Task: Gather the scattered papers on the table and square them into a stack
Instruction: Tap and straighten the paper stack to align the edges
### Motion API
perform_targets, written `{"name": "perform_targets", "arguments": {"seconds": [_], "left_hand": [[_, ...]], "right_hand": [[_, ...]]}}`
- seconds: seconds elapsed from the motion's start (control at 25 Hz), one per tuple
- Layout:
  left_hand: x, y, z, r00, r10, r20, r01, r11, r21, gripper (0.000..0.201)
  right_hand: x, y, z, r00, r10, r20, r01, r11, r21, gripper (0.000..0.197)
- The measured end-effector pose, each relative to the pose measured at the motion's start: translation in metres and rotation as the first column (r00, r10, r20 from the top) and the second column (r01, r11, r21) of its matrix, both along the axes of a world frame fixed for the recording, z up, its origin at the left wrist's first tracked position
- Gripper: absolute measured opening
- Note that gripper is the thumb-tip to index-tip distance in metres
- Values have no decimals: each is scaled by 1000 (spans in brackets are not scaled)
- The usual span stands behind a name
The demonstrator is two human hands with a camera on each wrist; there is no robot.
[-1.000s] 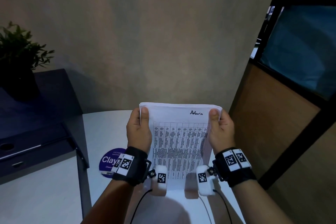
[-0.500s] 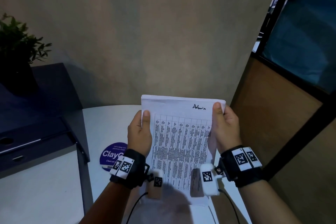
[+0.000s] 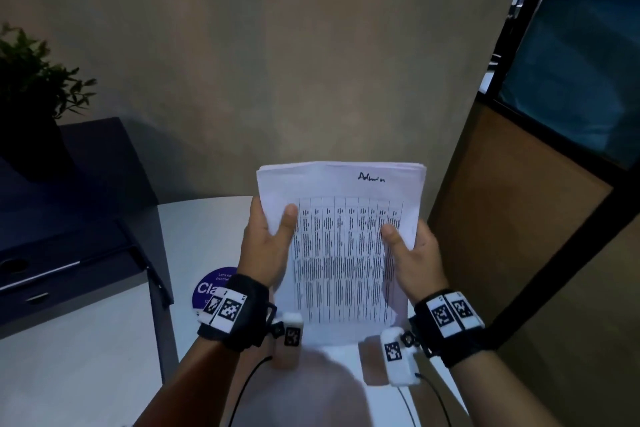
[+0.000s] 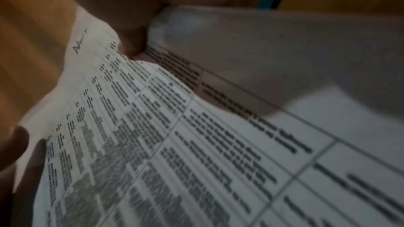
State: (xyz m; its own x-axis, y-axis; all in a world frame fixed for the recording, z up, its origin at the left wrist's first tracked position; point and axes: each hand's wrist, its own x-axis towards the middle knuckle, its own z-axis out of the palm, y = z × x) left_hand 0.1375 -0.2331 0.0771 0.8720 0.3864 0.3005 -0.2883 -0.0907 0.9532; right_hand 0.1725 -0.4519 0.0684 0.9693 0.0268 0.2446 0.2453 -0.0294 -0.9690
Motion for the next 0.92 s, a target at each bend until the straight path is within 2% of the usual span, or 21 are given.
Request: {"name": "perform_targets", "arguments": {"seconds": [0.04, 0.12, 0.2, 0.24, 0.36, 0.6, 0.76, 0.84, 0.92], "left_hand": [[-1, -1, 2, 1000, -16, 12, 15, 998, 68, 34], [-3, -8, 4, 997, 51, 64, -63, 978, 198, 41], [-4, -14, -4, 988, 127, 89, -146, 955, 258, 44], [-4, -16, -13, 989, 130, 66, -143, 951, 275, 45], [-9, -17, -38, 992, 114, -46, -96, 952, 290, 43], [-7, -19, -43, 986, 165, -20, -154, 953, 260, 40], [-15, -18, -69, 962, 164, -218, -102, 958, 268, 37], [-12, -15, -69, 956, 168, -240, -98, 956, 276, 52], [-10, -10, -56, 965, 251, -78, -212, 919, 334, 83]], "right_hand": [[1, 1, 5, 999, -29, 38, 30, 999, -11, 20], [0, 4, 6, 994, -63, 87, 65, 998, -20, 18], [-5, 8, -4, 993, -76, 93, 81, 995, -51, 21], [-9, 10, -15, 995, -68, 72, 73, 995, -74, 23], [-18, 12, -42, 998, -61, -14, 59, 988, -140, 28], [-11, 13, -51, 996, -82, 22, 84, 990, -110, 30], [-16, 12, -75, 999, -18, -46, 10, 985, -173, 28], [-11, 9, -70, 998, -22, -66, 11, 987, -163, 28], [-4, 3, -52, 1000, -25, 15, 28, 975, -220, 23]]}}
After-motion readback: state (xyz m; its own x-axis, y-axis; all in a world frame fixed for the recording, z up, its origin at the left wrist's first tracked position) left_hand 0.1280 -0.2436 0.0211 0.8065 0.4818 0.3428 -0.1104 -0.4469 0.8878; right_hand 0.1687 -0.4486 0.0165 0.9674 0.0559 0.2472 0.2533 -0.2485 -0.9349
